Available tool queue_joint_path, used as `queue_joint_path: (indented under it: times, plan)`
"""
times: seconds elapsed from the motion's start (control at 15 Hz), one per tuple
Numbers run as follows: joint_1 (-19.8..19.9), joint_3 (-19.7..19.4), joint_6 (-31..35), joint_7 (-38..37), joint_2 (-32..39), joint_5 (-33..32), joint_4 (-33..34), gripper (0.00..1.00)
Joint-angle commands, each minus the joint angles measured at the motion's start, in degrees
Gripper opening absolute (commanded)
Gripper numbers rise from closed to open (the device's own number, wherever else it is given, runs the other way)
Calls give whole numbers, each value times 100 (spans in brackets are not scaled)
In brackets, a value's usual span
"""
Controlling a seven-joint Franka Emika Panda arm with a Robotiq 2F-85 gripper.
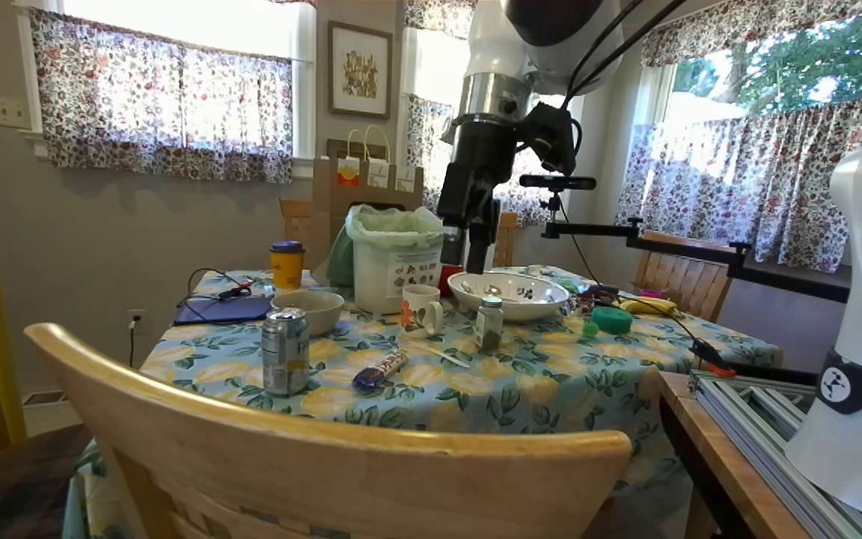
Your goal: Push the chair forward
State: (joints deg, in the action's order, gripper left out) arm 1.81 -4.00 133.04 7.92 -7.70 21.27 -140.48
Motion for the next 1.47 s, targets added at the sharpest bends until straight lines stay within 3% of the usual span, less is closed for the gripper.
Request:
queue_joint_path:
  times: [0.0,0.27,0.47,0.8,1.4]
  plan:
    - [-12,-15,-9,16,-10,-8,2,100]
    - [58,-51,245,-391,131,6,75,100]
    - [-143,51,369,-122,341,400,237,100]
    - [-590,506,460,-122,359,863,258,100]
    - [-1138,1140,920,-230,516,919,469,100]
